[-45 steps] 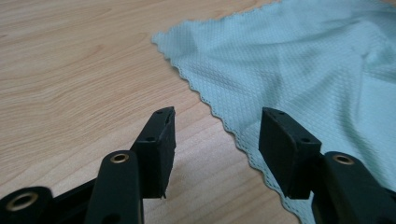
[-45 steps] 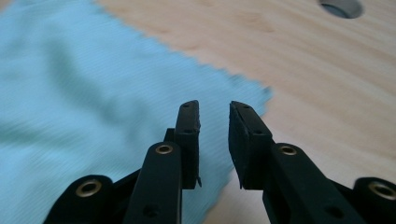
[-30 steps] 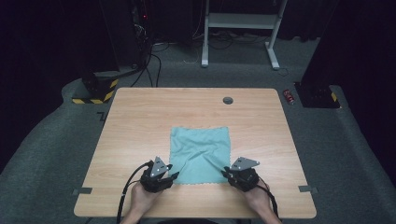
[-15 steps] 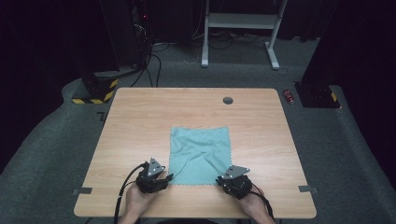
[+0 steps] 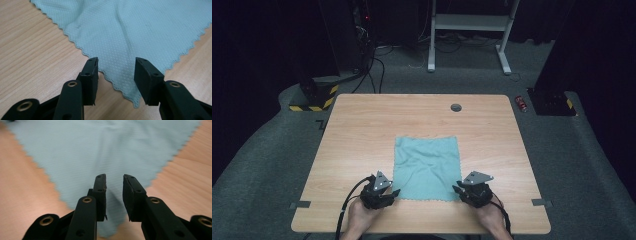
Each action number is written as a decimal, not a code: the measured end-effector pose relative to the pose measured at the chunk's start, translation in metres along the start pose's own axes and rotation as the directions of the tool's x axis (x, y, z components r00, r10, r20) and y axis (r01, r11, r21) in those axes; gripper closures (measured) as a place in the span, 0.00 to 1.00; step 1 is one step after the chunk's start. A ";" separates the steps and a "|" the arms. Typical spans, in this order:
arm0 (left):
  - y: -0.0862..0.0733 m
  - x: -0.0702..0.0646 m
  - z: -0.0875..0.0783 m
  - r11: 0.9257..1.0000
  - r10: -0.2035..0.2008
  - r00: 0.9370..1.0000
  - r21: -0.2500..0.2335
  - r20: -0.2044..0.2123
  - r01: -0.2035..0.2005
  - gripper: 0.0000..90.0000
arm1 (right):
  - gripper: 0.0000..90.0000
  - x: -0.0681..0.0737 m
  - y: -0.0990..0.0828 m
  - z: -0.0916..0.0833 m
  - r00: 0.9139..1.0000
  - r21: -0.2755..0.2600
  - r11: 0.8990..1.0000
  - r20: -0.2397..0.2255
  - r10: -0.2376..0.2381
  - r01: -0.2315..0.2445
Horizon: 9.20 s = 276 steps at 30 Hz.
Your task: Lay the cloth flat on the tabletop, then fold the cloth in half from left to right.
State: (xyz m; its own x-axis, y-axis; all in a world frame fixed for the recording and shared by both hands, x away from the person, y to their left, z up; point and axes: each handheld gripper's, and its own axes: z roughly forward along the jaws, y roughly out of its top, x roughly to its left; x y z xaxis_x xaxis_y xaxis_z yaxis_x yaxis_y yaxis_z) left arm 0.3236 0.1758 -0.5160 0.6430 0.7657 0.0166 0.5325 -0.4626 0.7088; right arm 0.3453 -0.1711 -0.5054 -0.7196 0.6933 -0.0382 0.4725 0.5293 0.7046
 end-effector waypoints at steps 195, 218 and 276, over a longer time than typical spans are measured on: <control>0.115 0.133 0.084 0.951 -0.308 0.947 -0.025 -0.094 0.307 1.00 | 1.00 0.136 0.085 0.084 0.902 -0.148 0.941 -0.275 -0.334 0.303; 0.121 0.151 0.053 0.948 -0.318 0.943 -0.058 -0.099 0.313 1.00 | 1.00 0.147 0.118 0.072 0.896 -0.223 0.941 -0.313 -0.315 0.253; 0.164 0.063 0.141 0.983 -0.182 0.982 -0.001 0.041 0.182 1.00 | 1.00 0.058 -0.001 0.017 0.988 -0.123 0.991 -0.140 -0.065 0.047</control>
State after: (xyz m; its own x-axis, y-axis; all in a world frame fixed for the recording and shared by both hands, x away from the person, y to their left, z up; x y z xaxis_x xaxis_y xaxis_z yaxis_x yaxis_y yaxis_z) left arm 0.5288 0.0853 -0.4979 0.5578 0.8178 -0.1417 0.6401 -0.3152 0.7007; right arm 0.3118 -0.1235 -0.5202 -0.8127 0.5824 0.0159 0.3718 0.4975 0.7837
